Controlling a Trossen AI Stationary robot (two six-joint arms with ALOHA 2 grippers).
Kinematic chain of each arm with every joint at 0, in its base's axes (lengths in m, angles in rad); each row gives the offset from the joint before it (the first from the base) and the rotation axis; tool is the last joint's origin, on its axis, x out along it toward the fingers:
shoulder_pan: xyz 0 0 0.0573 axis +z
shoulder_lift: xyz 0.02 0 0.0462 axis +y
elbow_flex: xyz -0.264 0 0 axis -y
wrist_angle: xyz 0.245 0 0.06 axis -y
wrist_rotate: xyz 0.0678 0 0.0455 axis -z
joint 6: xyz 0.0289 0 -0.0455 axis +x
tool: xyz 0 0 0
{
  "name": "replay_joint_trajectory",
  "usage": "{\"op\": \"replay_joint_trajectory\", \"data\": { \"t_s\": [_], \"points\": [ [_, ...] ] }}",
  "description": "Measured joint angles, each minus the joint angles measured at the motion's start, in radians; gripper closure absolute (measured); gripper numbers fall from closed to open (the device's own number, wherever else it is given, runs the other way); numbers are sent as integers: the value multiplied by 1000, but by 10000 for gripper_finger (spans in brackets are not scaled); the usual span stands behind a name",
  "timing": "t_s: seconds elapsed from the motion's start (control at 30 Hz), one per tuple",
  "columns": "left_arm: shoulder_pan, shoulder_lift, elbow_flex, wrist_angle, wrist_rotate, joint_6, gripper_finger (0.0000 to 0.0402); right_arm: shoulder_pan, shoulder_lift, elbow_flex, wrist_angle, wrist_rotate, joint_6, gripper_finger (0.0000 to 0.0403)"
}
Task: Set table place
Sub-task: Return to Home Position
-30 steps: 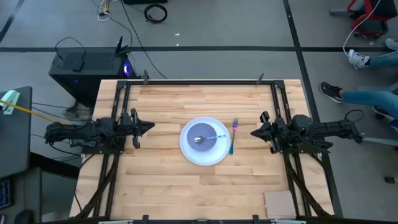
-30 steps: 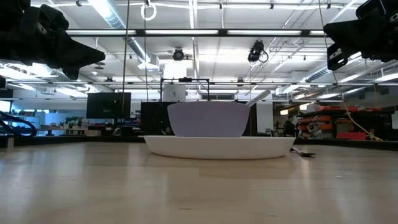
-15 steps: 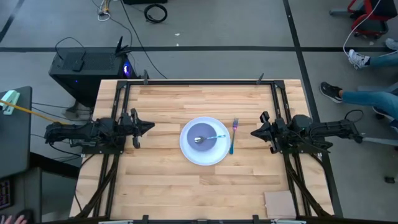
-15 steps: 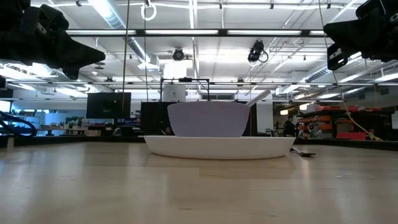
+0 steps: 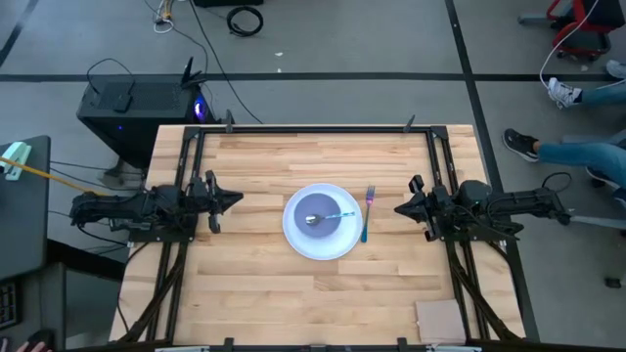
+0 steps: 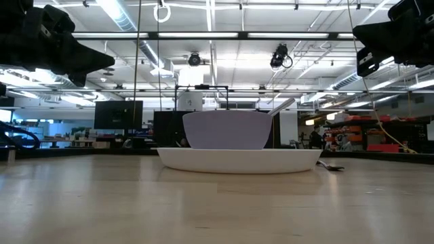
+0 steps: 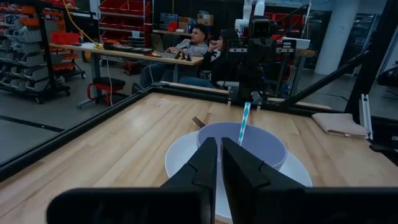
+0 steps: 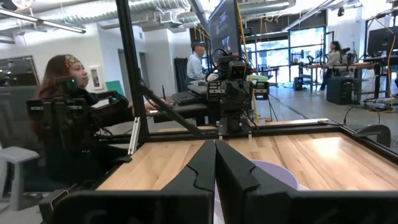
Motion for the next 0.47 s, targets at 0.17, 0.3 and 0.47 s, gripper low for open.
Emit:
{"op": "replay_joint_trajectory", "data": {
  "t_s": [0.17, 0.3, 0.47],
  "points": [
    [0, 0, 0, 0, 0, 0, 366, 0, 0, 0, 0, 0, 0, 386],
    [0, 0, 0, 0, 0, 0, 362, 0, 0, 0, 0, 0, 0, 386],
    [0, 0, 0, 0, 0, 0, 364, 0, 0, 0, 0, 0, 0, 386]
  ]
}}
